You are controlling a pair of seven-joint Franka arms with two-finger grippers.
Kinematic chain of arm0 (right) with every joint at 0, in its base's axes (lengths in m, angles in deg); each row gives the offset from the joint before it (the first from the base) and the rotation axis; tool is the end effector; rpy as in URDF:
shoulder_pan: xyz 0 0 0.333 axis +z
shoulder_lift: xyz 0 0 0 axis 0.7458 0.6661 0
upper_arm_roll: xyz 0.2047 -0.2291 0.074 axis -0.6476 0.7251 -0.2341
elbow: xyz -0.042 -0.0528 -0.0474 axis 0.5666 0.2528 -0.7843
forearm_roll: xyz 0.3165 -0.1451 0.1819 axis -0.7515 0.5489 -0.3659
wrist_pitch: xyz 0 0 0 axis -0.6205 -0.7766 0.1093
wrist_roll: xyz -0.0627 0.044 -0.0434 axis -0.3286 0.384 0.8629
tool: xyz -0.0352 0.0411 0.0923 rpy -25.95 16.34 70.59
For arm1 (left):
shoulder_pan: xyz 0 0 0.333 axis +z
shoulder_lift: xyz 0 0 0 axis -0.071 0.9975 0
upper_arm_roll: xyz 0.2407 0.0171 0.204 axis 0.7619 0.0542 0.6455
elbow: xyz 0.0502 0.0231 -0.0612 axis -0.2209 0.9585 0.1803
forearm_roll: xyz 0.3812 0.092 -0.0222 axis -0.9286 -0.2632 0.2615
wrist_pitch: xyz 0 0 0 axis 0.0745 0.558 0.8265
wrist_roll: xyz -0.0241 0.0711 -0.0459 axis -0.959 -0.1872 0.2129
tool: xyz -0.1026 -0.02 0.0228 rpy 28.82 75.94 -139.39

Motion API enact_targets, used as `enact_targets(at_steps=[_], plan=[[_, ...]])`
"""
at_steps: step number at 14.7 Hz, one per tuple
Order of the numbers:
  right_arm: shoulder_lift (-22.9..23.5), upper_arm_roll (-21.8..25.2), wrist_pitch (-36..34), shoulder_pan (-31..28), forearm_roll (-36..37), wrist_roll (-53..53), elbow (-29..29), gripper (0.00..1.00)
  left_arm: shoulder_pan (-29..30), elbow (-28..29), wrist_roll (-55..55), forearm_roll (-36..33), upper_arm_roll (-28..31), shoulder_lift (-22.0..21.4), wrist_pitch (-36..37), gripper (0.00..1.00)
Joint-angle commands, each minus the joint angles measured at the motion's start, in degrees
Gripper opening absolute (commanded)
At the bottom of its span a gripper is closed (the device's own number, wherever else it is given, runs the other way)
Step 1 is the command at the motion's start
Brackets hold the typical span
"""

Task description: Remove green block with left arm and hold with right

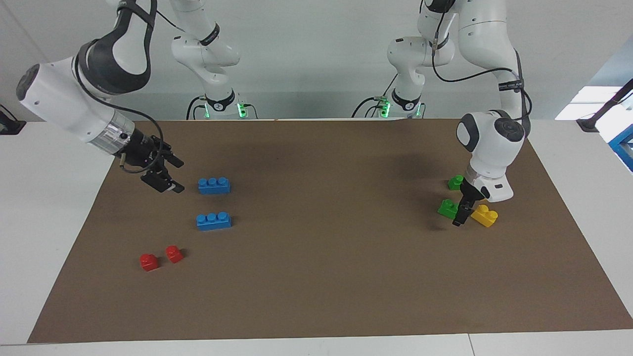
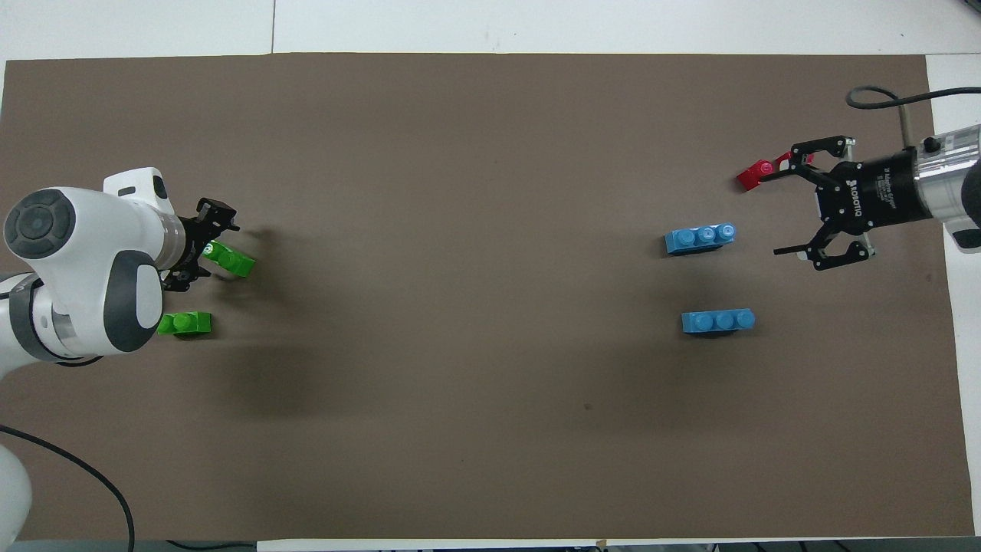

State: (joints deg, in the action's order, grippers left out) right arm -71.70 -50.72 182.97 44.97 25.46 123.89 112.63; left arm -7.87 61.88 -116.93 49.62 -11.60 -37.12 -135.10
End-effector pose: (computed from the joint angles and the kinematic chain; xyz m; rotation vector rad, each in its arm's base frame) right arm 0.5874 -0.0262 0.5298 -2.2977 1.5201 0.2961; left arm 0.5979 -0.0189 0.3427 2.7458 1.3249 0.2206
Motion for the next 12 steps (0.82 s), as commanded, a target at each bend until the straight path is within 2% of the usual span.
enact_targets(at_steps=[1, 5, 7, 9, 12], plan=[[-3.3, -0.2, -1.7, 1.6, 5.7, -6.2, -1.4, 1.00, -0.3, -4.2, 4.9, 0.1, 0.1, -1.8, 7.2, 1.00], [-5.3, -0.4, -8.0, 4.6, 14.0, -17.5, -6.2, 1.00, -0.1, -9.9, 17.2, 0.1, 0.1, -4.6, 15.5, 1.00], [-6.9, -0.5, -9.1, 5.8, 18.7, -24.9, -7.2, 1.00, 0.4, -15.9, 23.7, 0.1, 0.1, -4.7, 22.8, 1.00], [-7.4, -1.3, -11.3, 5.8, 20.4, -30.4, -8.5, 1.00, 0.5, -20.5, 27.6, 0.0, 0.1, -4.9, 28.6, 1.00], [-8.1, -1.3, -13.6, 5.7, 21.6, -39.2, -9.7, 1.00, 0.5, -21.5, 32.9, -0.1, 0.2, -9.1, 32.0, 1.00]])
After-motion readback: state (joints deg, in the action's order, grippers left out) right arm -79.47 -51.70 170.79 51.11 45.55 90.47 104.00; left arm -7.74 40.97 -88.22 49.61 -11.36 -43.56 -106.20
